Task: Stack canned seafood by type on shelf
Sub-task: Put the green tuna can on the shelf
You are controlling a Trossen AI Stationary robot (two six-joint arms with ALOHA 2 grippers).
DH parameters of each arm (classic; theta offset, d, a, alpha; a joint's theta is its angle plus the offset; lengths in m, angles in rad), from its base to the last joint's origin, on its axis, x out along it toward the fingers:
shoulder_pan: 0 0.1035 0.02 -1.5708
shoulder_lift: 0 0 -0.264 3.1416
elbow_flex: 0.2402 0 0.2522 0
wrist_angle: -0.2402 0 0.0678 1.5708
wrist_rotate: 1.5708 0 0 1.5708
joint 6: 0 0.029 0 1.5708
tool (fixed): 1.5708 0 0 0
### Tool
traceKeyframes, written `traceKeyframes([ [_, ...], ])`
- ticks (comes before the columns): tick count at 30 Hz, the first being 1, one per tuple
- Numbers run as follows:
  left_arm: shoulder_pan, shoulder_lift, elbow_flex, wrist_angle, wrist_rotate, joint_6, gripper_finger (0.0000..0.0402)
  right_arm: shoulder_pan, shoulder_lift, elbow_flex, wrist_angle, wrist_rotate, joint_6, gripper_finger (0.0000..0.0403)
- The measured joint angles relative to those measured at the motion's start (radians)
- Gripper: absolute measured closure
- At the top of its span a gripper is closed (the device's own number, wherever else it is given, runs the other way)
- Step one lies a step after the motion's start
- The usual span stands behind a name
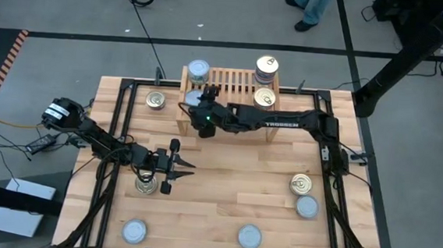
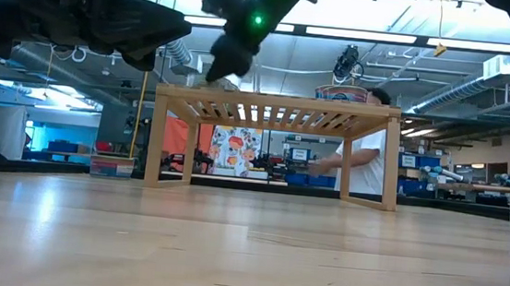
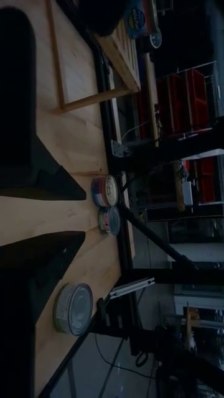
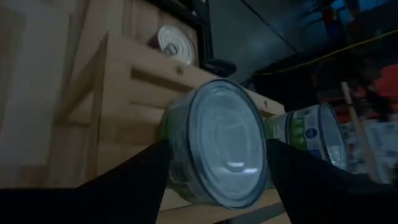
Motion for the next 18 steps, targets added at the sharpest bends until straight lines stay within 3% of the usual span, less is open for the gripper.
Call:
traceKeyframes([
  [6, 0.0, 0.0, 0.0, -0.001, 0.0, -0.011, 0.0307, -0.014, -0.003, 0.095, -0.094, -0.038, 0.059, 0.0138],
  [10, 0.0, 0.0, 0.0, -0.007, 0.0, -0.012, 0.0307, -0.034, -0.003, 0.119, -0.111, -0.171, 0.125, 0.017],
  [13, 0.0, 0.0, 0.0, -0.007, 0.0, -0.017, 0.0307, -0.062, -0.002, 0.119, -0.114, -0.26, 0.177, 0.0224],
  [18, 0.0, 0.0, 0.0, -0.007, 0.0, -0.017, 0.0307, -0.115, -0.001, 0.119, -0.091, -0.321, 0.224, 0.0365],
])
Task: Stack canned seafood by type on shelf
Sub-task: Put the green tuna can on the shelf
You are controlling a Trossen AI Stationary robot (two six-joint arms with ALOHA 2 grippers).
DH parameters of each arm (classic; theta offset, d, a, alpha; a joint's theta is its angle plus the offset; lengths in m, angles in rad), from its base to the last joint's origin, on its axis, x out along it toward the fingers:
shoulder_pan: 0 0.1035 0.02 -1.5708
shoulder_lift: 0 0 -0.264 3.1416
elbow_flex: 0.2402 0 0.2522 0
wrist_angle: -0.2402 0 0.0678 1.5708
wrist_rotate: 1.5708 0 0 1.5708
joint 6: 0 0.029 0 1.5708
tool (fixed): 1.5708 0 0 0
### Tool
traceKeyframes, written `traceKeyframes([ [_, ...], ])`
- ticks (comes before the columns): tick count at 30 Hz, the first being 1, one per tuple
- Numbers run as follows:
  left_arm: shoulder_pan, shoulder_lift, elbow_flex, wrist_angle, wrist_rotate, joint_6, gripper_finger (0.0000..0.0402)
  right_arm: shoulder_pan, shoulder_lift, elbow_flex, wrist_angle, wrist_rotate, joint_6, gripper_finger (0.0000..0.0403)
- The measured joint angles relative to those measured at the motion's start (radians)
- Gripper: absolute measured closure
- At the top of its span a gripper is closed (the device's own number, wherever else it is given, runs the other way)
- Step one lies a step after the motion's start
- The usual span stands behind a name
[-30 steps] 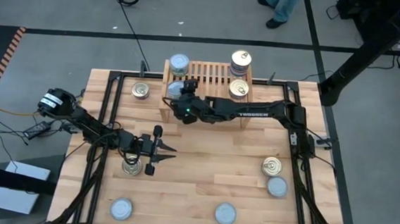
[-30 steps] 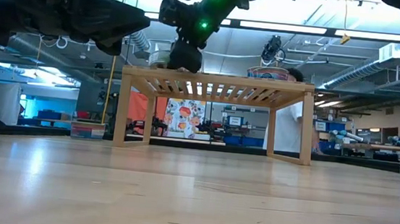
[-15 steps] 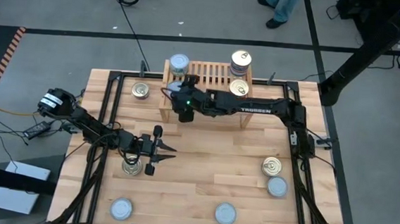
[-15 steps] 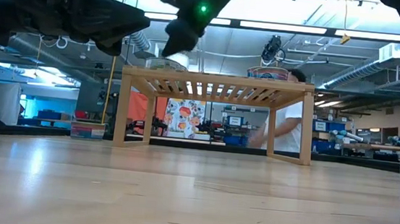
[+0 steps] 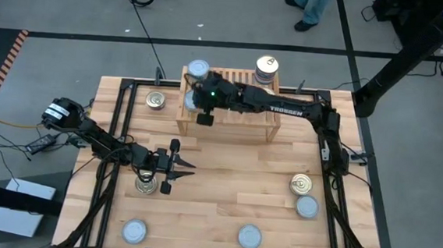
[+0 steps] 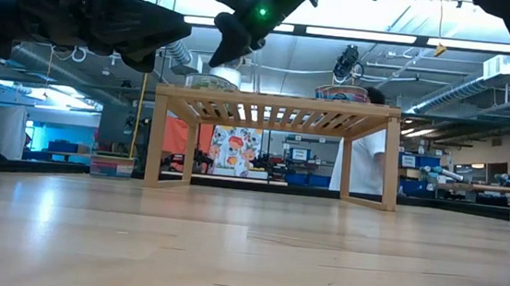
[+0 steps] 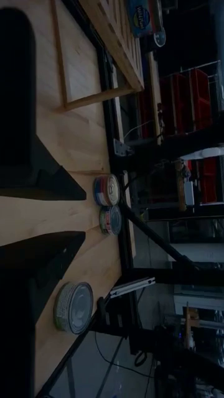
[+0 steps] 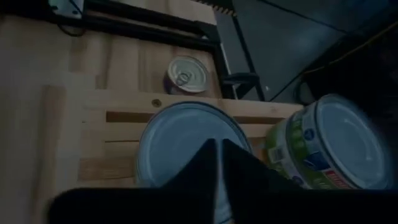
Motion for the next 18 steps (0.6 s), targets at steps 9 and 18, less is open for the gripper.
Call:
traceKeyframes([
  [9, 0.0, 0.0, 0.0, 0.0, 0.0, 0.0, 0.0307, -0.044, 0.039, -0.016, 0.026, -0.081, 0.043, 0.0394],
  [18, 0.0, 0.0, 0.0, -0.001, 0.0, 0.0, 0.0307, -0.062, 0.061, -0.014, 0.061, -0.074, 0.072, 0.0397],
])
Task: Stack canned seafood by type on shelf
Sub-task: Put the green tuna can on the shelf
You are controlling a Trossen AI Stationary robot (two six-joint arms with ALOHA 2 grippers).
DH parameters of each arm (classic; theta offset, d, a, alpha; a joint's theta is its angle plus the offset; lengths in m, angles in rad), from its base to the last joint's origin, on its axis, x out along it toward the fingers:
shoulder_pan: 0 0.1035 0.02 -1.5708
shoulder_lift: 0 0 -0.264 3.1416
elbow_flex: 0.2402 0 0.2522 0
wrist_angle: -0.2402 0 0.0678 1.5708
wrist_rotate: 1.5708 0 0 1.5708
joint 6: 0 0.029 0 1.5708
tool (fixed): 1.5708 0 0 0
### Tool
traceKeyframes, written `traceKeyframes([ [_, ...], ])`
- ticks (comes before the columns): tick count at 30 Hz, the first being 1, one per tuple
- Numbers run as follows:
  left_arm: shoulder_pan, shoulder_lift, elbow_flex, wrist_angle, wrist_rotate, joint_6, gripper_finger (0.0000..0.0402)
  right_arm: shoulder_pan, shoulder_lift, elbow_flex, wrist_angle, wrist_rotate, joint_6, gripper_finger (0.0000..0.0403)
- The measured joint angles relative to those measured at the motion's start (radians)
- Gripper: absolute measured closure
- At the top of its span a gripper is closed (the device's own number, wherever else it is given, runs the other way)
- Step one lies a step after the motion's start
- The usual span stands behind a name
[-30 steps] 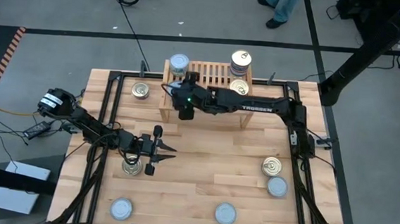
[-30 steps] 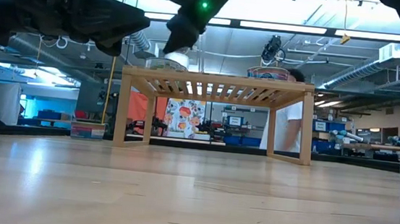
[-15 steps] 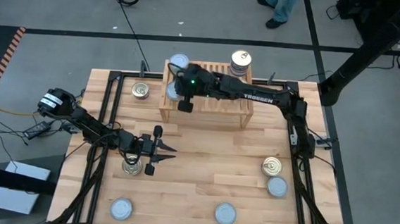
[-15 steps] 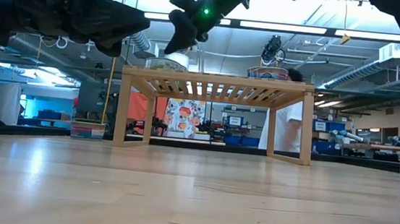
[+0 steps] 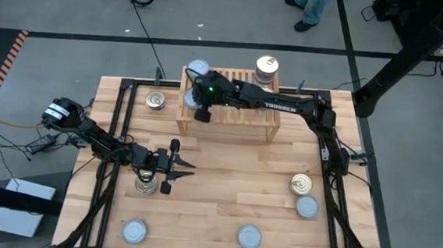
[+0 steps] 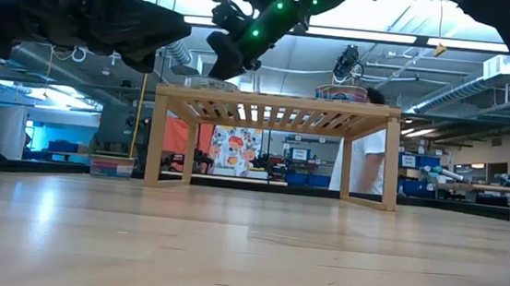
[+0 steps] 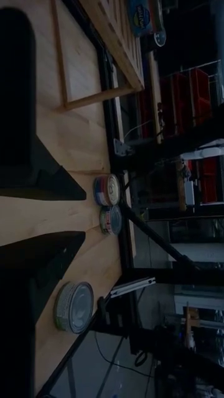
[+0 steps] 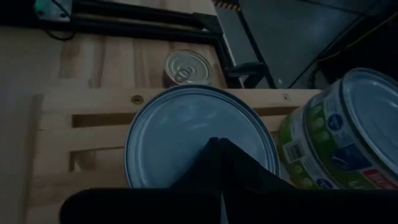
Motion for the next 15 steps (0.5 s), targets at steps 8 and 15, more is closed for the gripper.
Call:
traceKeyframes([
  [8, 0.0, 0.0, 0.0, 0.001, 0.0, 0.0, 0.0307, -0.025, 0.003, 0.001, -0.006, 0.0, 0.02, 0.0397],
  [15, 0.0, 0.0, 0.0, 0.001, 0.0, 0.0, 0.0307, -0.033, 0.004, 0.0, -0.002, 0.001, 0.02, 0.0396],
])
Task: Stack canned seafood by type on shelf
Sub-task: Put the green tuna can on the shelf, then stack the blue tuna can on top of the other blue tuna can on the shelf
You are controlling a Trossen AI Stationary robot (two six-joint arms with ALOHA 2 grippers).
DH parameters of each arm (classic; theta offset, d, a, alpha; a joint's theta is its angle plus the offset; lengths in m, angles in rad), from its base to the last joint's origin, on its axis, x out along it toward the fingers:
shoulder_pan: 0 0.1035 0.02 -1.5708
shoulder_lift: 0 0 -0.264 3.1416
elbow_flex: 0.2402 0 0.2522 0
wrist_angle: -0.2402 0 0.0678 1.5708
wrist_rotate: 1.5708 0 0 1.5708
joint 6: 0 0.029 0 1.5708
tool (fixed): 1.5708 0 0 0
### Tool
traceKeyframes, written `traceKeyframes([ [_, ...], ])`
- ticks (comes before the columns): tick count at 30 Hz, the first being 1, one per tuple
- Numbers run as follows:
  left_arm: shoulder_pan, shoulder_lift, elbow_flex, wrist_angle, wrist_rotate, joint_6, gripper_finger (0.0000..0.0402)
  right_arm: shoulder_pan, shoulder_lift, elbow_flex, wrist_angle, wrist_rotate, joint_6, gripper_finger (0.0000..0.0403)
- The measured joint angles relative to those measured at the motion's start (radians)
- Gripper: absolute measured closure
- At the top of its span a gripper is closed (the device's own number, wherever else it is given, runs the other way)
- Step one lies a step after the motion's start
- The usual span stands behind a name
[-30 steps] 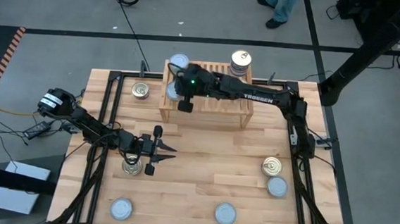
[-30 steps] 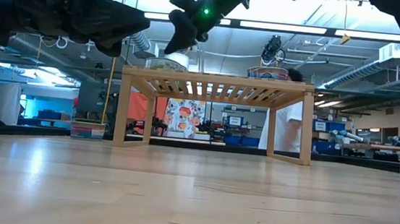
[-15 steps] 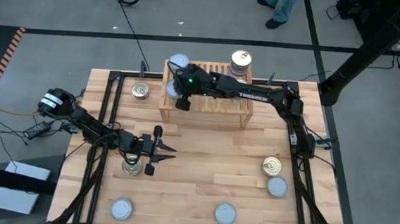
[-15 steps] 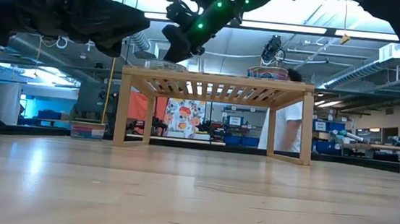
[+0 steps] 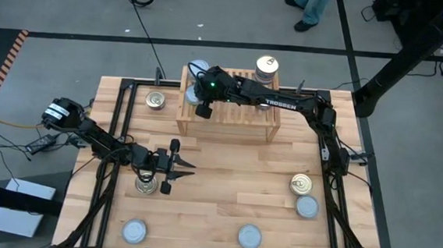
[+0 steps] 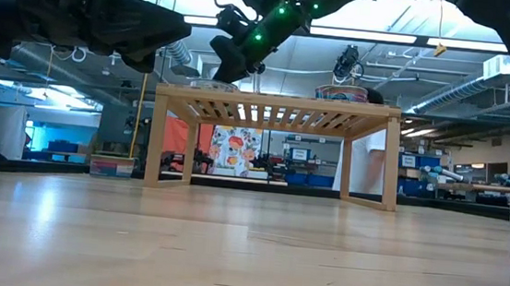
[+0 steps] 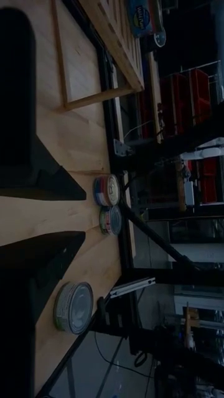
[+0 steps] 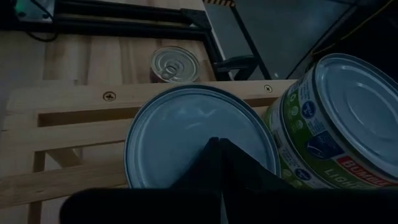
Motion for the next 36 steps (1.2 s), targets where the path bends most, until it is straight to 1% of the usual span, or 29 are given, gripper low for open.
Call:
traceKeyframes([
  [5, 0.0, 0.0, 0.0, 0.0, 0.0, 0.0, 0.0307, 0.001, -0.004, -0.001, 0.01, 0.002, -0.019, 0.0394],
  [9, 0.0, 0.0, 0.0, 0.0, 0.0, 0.0, 0.0307, 0.02, -0.023, 0.021, -0.044, 0.006, -0.064, 0.0393],
  [15, 0.0, 0.0, 0.0, -0.006, 0.0, 0.0, 0.0307, 0.081, -0.077, 0.037, -0.124, 0.003, -0.072, 0.0395],
  [19, 0.0, 0.0, 0.0, -0.01, 0.0, -0.003, 0.0307, 0.132, -0.079, 0.035, -0.188, 0.003, -0.074, 0.0398],
  [21, 0.0, 0.0, 0.0, -0.01, 0.004, -0.003, 0.0307, 0.157, -0.079, 0.021, -0.181, -0.004, -0.082, 0.0399],
  [23, -0.003, 0.0, 0.0, -0.01, 0.009, -0.003, 0.0307, 0.173, -0.081, -0.005, -0.159, -0.064, -0.078, 0.04],
  [25, -0.009, 0.0, 0.0, -0.009, 0.011, -0.002, 0.0307, 0.181, -0.086, -0.04, -0.137, -0.166, -0.049, 0.04],
  [26, -0.013, 0.0, 0.0, -0.009, 0.013, -0.001, 0.0307, 0.185, -0.087, -0.06, -0.116, -0.198, -0.042, 0.04],
  [27, -0.015, 0.0, 0.0, -0.009, 0.013, 0.001, 0.0307, 0.188, -0.095, -0.081, -0.093, -0.208, -0.036, 0.0401],
  [31, -0.019, 0.0, 0.0, -0.009, 0.013, 0.006, 0.0307, 0.215, -0.127, -0.192, 0.009, -0.171, -0.027, 0.0401],
  [36, -0.019, 0.0, 0.0, -0.018, 0.013, 0.009, 0.0307, 0.258, -0.202, -0.385, 0.157, -0.126, -0.001, 0.0402],
])
